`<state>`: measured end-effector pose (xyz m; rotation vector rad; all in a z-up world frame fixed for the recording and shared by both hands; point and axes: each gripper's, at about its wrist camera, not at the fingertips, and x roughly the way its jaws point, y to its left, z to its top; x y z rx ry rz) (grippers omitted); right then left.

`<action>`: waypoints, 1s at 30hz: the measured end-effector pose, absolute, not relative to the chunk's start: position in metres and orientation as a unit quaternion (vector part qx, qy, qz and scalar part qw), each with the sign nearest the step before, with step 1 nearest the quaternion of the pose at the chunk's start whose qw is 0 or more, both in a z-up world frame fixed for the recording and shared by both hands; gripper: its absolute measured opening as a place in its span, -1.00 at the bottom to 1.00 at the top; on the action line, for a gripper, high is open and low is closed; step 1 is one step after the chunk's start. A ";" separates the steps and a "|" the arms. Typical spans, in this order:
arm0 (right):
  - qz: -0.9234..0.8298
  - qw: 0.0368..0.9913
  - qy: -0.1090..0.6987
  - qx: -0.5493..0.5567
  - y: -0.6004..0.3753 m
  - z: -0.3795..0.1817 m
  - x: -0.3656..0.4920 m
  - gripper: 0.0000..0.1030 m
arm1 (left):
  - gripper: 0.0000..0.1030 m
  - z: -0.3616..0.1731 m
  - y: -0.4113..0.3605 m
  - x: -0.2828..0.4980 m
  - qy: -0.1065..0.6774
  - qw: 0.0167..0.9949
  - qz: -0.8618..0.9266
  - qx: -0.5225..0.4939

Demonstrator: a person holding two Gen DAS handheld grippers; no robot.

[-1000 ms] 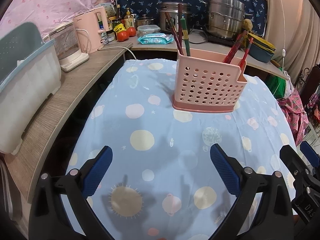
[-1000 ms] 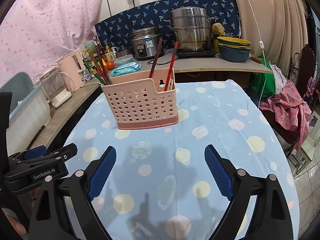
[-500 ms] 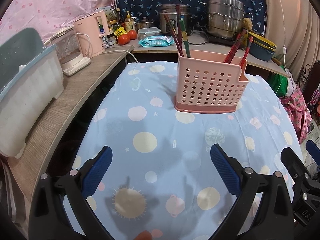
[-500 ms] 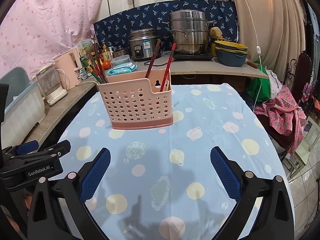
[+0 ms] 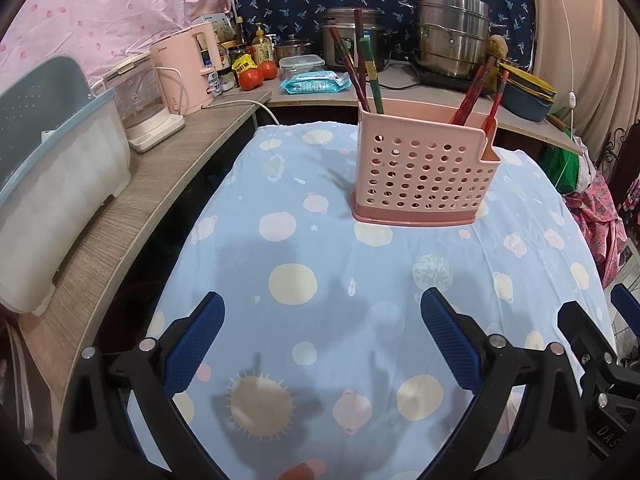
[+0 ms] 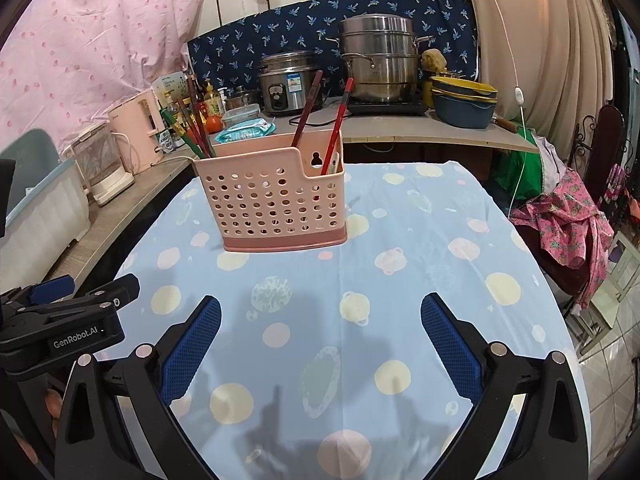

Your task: Organize utensils

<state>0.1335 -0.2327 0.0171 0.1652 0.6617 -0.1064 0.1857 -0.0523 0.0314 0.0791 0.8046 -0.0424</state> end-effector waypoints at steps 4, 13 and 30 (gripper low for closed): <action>-0.053 0.941 0.325 0.081 -0.232 0.017 0.133 0.87 | 0.83 0.033 -0.053 0.184 0.385 0.922 -0.016 0.039; -0.051 0.940 0.328 0.081 -0.232 0.013 0.134 0.87 | 0.83 0.033 -0.057 0.183 0.380 0.924 -0.023 0.043; -0.052 0.938 0.333 0.084 -0.232 0.011 0.134 0.87 | 0.83 0.032 -0.059 0.184 0.380 0.924 -0.026 0.037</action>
